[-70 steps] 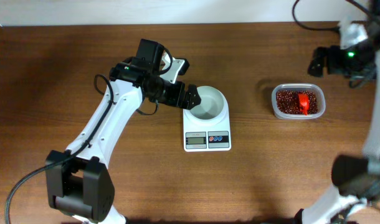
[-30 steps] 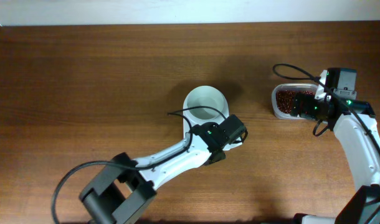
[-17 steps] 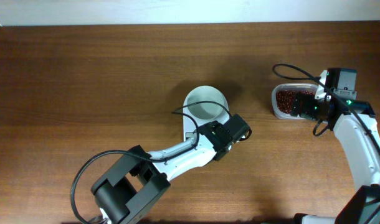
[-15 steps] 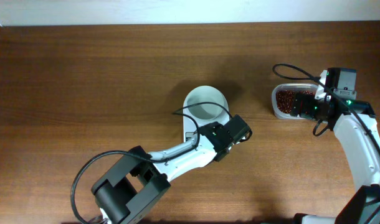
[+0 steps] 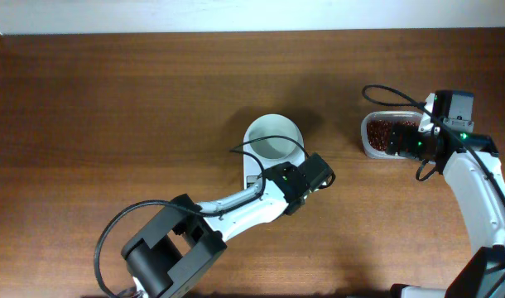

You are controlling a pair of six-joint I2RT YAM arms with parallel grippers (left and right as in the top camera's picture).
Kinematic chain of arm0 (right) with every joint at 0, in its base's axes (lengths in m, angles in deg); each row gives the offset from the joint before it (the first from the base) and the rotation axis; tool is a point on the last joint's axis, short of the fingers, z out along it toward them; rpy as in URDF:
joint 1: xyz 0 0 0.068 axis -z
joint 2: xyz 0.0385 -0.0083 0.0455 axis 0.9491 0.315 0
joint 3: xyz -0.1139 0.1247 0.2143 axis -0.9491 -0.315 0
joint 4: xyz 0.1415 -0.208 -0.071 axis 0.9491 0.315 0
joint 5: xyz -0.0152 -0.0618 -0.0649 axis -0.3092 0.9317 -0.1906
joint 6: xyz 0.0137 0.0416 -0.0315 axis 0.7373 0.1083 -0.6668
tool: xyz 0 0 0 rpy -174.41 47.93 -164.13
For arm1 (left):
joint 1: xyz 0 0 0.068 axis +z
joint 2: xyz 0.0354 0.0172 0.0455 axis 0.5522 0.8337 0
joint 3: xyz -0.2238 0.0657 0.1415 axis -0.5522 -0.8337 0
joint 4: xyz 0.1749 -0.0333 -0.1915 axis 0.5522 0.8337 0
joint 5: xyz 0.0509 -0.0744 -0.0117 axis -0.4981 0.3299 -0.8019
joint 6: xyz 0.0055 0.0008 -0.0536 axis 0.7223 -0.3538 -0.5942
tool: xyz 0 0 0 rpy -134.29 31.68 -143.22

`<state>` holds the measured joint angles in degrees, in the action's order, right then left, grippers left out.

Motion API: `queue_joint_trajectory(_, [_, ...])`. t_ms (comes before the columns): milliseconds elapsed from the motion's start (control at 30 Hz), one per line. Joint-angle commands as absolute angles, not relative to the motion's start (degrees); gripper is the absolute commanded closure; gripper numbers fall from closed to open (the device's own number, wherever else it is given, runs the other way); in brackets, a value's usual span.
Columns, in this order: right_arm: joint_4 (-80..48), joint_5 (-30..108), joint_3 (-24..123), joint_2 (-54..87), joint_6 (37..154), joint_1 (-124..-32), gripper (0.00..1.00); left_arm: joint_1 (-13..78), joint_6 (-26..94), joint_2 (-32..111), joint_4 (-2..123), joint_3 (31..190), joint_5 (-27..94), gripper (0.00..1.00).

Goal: Scoop item into bowl and weigh 50g on scale
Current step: 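Press the scale's tare button with the left gripper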

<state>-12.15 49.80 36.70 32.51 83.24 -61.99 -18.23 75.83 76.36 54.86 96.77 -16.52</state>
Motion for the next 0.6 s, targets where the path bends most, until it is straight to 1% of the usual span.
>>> queue_joint_trajectory(0, [-12.3,50.5,36.6,33.1,83.7,-62.3,0.01,-18.3,76.5,80.1,54.4,96.3,-14.9,1.00])
queue_joint_trajectory(100, [-12.3,50.5,36.6,33.1,83.7,-62.3,0.01,-18.3,76.5,80.1,54.3,96.3,-14.9,1.00])
queue_joint_trajectory(167, [-12.3,50.5,36.6,33.1,83.7,-62.3,0.01,-18.2,76.6,80.1,54.4,96.3,-17.4,1.00])
queue_joint_trajectory(267, [-12.3,50.5,36.6,33.1,83.7,-62.3,0.01,-18.2,78.0,80.1,55.0,96.3,-12.9,1.00])
queue_joint_trajectory(567, [-12.3,50.5,36.6,33.1,83.7,-62.3,0.01,-18.2,81.0,80.1,58.9,96.3,-8.3,1.00])
